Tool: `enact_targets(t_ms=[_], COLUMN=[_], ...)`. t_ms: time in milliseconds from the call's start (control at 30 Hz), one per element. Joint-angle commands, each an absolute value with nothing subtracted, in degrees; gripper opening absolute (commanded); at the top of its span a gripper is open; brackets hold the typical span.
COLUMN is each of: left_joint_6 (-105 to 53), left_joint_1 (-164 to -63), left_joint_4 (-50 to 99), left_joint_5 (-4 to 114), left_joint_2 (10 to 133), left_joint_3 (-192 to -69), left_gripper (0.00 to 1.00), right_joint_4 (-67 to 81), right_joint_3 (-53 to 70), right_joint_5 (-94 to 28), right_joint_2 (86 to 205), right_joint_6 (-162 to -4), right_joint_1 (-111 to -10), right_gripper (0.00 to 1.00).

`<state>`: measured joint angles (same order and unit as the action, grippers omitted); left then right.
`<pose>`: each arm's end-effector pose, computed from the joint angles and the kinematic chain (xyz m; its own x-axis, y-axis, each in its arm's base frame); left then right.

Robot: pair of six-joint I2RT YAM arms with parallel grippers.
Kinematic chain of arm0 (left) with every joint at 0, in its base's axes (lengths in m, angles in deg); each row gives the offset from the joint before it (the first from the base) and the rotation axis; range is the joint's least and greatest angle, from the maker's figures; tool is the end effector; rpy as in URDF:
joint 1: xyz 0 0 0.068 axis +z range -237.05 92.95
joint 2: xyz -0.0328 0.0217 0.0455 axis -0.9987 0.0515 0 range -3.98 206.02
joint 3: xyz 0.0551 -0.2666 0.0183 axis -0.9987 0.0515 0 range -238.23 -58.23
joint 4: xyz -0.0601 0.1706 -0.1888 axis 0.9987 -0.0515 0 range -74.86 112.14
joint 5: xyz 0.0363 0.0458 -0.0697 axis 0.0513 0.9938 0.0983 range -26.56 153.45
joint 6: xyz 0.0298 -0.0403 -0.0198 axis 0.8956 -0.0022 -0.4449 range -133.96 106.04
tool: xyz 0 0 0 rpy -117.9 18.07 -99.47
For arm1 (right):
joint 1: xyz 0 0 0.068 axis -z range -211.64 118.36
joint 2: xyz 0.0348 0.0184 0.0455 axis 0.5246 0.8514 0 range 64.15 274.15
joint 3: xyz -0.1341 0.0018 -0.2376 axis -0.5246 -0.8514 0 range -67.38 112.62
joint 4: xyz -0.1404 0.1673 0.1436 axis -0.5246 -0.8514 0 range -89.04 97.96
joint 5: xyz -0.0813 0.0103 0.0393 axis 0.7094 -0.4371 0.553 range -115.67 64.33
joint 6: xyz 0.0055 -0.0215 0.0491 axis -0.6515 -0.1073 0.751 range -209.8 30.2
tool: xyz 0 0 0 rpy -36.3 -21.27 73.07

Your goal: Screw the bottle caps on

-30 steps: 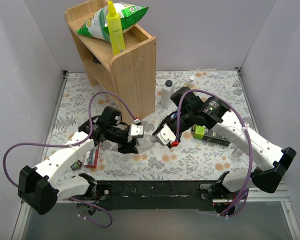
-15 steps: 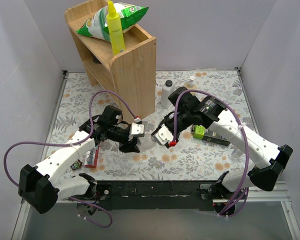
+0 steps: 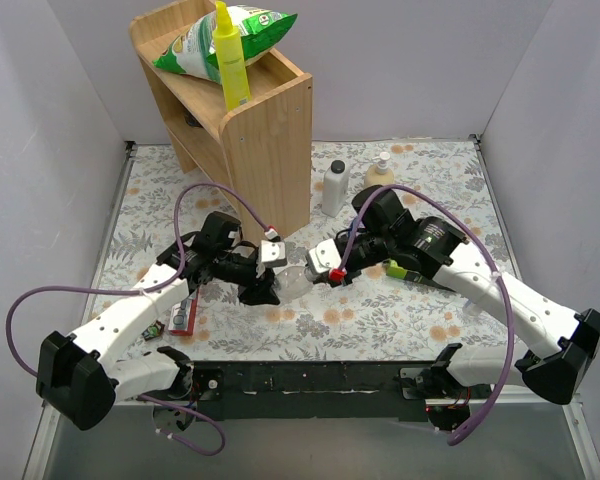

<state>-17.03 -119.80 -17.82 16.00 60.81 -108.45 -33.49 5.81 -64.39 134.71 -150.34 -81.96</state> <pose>0.1681 -0.1392 0.2689 -0.7228 0.4220 -0.5472 0.6876 0.3606 -0.6302 0.1446 0.2092 0.3698 0.5969 -0.3444 -0.7246 -0.7969 -0.3596 -0.4855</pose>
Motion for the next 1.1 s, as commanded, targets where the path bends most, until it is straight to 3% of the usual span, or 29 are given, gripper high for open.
enact_targets(t_ms=[0,233,400,567,800,833,867,900,1000,1067], left_joint_6=[-23.54,-26.71,-26.7,-28.55,-28.03,-28.11,-28.46,-28.73,-30.3,-31.01], left_joint_1=[-118.42,-117.72,-117.46,-117.46,-117.46,-117.37,-117.37,-117.37,-117.37,-117.37], left_joint_4=[-6.34,-3.35,-3.53,-0.71,-2.03,-1.77,-0.98,-0.45,1.05,1.4], left_joint_5=[9.92,9.22,9.57,12.64,14.22,14.4,14.84,15.1,15.28,14.93], left_joint_2=[57.71,57.1,56.84,56.31,56.05,55.44,55.08,54.64,53.67,53.15], left_joint_3=[-109.3,-107.8,-107.89,-107.01,-107.27,-106.93,-106.23,-105.78,-104.38,-103.94], left_gripper=[0.0,0.0,0.0,0.0,0.0,0.0,0.0,0.0,0.0,0.0], right_joint_4=[-20.96,-9.89,-9.45,-9.79,-9.97,-10.67,-10.5,-10.33,-8.31,-6.73], right_joint_3=[4.87,-0.66,0.47,5.21,5.48,5.92,6.18,6.53,6.89,6.97], right_joint_5=[-63.37,-59.42,-57.49,-56.77,-57.4,-57.39,-57.13,-57.13,-56.26,-54.86], right_joint_2=[135.08,131.04,132.35,137.53,138.33,138.76,138.94,139.2,140.26,140.61], right_joint_6=[-139.11,-135.16,-131.92,-115.94,-112.74,-112.66,-111.52,-108.9,-103.11,-101.33], right_joint_1=[-82.26,-82.26,-82.61,-82.18,-82.18,-82.26,-82.26,-82.18,-82.09,-81.82], right_gripper=[0.01,0.01,0.01,0.01,0.01,0.04,0.14,0.31,0.47,0.5])
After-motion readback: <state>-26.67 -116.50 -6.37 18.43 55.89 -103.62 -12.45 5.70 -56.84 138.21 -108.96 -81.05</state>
